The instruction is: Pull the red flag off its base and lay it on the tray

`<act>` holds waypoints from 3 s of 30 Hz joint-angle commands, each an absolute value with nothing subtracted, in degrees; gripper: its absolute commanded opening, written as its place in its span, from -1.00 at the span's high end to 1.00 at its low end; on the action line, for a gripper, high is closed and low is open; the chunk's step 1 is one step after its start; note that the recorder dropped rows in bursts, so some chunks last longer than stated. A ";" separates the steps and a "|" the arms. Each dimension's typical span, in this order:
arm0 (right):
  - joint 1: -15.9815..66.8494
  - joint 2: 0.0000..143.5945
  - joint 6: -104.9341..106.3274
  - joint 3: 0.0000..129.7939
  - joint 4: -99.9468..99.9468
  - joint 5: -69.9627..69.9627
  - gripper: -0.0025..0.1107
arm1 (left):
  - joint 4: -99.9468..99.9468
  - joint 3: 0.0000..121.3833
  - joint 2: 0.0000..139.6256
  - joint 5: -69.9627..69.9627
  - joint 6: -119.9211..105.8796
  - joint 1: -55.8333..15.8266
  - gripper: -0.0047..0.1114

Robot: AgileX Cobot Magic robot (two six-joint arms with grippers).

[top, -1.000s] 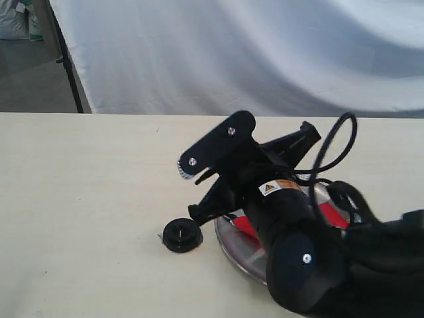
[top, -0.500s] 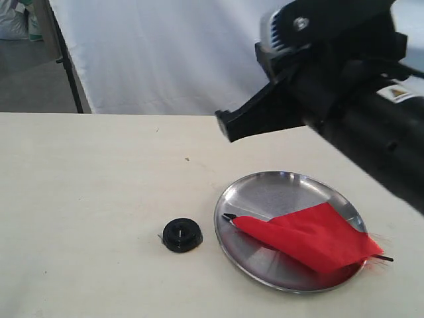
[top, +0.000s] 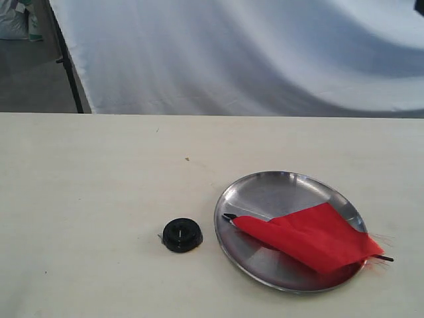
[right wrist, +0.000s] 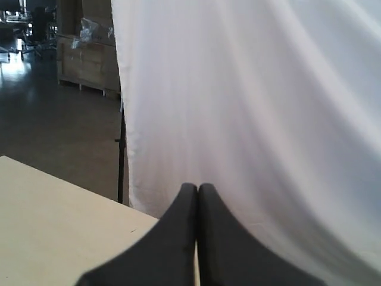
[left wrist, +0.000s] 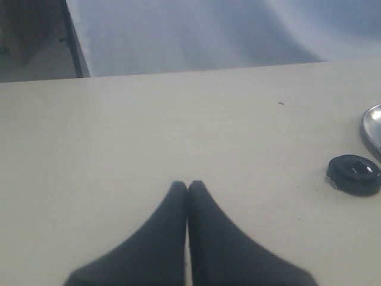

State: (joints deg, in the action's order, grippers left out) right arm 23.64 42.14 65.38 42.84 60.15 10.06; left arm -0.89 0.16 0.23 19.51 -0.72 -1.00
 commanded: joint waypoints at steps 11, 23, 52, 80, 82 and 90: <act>7.97 14.63 64.26 27.66 60.50 24.10 0.96 | -1.45 0.00 0.00 19.49 -0.61 -0.70 0.92; 7.01 5.27 56.59 17.52 61.41 27.40 0.96 | -1.45 0.00 0.00 19.49 -0.61 -0.70 0.92; 7.01 4.80 56.83 11.91 13.18 28.74 0.96 | -1.45 0.00 0.00 19.49 -0.61 -0.70 0.92; 7.01 0.00 54.61 3.92 30.29 6.31 0.96 | -1.45 0.00 0.00 19.49 -0.61 -0.70 0.92; 7.01 0.00 54.61 3.92 30.29 6.31 0.96 | -1.45 0.00 0.00 19.49 -0.61 -0.70 0.92; 7.01 0.00 43.41 3.92 27.00 6.53 0.96 | -1.45 0.00 0.00 19.49 -0.61 -0.70 0.92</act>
